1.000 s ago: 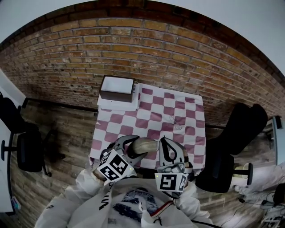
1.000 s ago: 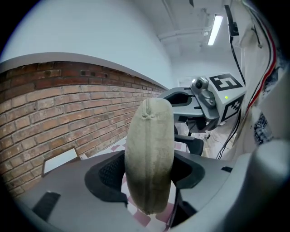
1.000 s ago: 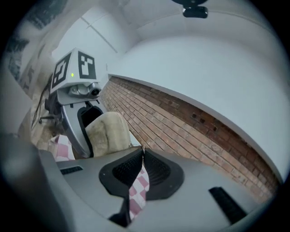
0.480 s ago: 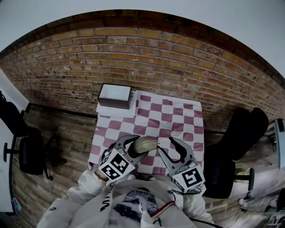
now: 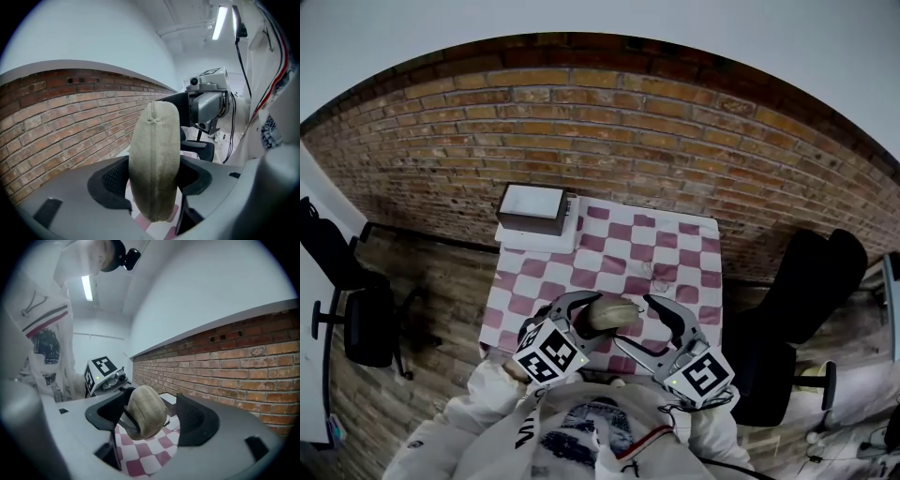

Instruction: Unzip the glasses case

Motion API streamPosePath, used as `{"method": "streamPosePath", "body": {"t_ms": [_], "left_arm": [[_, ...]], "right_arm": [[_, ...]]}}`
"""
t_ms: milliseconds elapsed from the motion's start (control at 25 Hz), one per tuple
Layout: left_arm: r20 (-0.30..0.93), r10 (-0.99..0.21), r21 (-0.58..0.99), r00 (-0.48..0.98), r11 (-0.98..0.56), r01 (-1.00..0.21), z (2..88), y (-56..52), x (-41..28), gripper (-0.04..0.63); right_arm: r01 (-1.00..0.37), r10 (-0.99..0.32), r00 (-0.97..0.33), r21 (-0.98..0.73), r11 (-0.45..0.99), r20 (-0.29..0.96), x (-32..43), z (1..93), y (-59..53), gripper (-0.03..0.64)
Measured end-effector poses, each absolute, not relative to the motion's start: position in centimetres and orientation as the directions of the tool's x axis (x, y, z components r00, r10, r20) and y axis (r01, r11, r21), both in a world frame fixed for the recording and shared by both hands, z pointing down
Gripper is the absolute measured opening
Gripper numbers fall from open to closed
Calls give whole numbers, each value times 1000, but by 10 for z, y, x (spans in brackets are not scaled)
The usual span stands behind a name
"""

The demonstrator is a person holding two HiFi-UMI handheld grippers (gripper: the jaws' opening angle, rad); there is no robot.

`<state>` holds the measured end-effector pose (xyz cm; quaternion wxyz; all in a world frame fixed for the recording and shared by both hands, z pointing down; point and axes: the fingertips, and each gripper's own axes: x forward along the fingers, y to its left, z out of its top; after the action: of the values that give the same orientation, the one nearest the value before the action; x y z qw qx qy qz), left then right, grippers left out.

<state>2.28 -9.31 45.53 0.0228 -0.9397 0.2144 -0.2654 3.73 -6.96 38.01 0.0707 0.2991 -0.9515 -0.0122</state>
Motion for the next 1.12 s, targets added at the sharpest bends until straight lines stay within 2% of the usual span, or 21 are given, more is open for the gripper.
{"method": "streamPosePath", "body": {"t_ms": [360, 640, 1120], "left_arm": [[555, -369, -239, 746, -929, -282, 467, -75, 73, 284], [556, -290, -180, 779, -957, -228, 474, -61, 102, 284], [596, -261, -176, 759, -965, -193, 486, -55, 111, 285]], "right_arm": [[-471, -497, -816, 158, 868, 297, 64, 408, -58, 325], [-431, -448, -835, 128, 893, 318, 85, 422, -52, 324], [-399, -407, -866, 88, 913, 292, 94, 432, -47, 285]]}}
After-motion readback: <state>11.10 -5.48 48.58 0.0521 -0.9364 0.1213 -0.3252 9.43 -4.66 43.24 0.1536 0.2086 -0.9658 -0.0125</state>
